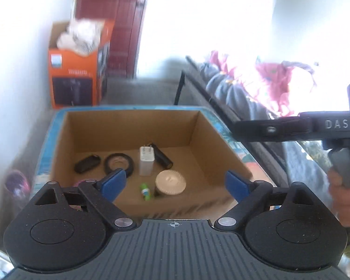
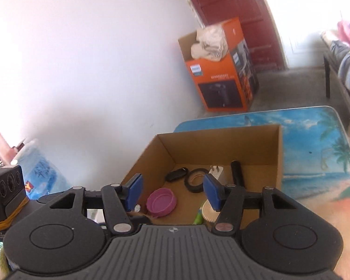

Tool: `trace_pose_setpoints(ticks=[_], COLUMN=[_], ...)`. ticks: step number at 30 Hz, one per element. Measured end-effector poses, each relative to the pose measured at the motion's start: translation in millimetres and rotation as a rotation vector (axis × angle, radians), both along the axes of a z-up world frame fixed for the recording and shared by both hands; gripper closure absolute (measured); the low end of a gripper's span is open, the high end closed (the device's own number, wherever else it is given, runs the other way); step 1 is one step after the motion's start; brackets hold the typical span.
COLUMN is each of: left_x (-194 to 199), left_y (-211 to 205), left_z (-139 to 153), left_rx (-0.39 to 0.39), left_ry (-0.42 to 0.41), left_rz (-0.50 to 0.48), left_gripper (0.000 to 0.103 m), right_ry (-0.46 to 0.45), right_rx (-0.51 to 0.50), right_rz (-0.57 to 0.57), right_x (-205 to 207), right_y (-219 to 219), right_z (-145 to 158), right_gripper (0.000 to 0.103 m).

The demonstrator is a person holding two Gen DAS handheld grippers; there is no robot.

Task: Organize rigid objects
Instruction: 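Move the open right tool to the green dropper bottle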

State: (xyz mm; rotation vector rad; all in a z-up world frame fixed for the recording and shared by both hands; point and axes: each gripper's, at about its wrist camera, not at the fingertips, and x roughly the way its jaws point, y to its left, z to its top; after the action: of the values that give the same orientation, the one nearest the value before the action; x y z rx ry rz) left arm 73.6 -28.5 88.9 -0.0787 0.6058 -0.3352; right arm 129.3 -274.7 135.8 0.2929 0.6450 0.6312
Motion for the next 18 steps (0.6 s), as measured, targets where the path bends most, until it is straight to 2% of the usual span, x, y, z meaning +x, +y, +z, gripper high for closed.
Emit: trace_pose_setpoints(ticks=[4,8,12,18], left_x=[-44,-62,-61,-46], left_y=[11,16,11,12], left_z=[-16,-40,-66,-99], left_rx=[-0.005,-0.021,0.035,0.125], left_ry=[-0.059,-0.06,-0.055,-0.06], left_rz=[0.038,0.072,0.108,0.169], left_gripper=[0.009,0.009,0.01,0.022], right_ry=[-0.017,0.041,0.09,0.031], right_rx=[-0.007,-0.002,0.017,-0.051], right_rz=[-0.028,-0.047,-0.036,-0.007], right_x=[-46,-69,-72,-73], right_y=[0,12,31,69], right_z=[-14,-43,-63,-60], right_gripper=[0.042,0.042,0.042,0.044])
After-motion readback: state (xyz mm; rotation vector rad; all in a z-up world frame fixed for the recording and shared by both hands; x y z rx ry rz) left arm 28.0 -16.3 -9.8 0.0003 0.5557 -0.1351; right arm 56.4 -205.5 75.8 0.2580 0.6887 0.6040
